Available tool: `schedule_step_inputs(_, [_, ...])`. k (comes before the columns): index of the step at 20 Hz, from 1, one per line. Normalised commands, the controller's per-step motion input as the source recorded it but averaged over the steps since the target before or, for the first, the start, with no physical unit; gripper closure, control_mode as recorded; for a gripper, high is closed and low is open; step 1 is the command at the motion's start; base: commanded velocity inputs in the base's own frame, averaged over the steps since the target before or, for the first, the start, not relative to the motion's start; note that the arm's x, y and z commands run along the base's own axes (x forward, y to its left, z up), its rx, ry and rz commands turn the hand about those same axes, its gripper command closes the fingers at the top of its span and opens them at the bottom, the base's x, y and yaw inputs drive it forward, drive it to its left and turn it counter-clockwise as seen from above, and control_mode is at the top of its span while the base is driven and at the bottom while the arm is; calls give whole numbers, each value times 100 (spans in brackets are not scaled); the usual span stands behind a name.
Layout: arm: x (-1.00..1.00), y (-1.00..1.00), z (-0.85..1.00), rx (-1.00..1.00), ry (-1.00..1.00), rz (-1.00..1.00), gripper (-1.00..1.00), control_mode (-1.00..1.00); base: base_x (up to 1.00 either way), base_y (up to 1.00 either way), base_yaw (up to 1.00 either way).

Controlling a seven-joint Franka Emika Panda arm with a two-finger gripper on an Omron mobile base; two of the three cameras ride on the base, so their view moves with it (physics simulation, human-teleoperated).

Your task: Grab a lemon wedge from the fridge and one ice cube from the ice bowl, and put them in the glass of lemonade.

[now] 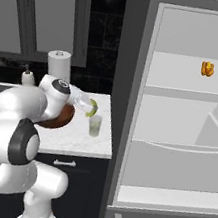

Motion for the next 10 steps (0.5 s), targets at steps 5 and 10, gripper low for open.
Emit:
schedule_step_inputs(5, [29,-4,-14,-3,0,-5,100,-100,0,0,0])
schedule_step_inputs(10, [32,0,-23,-6,0,-4,100,-100,0,0,0])
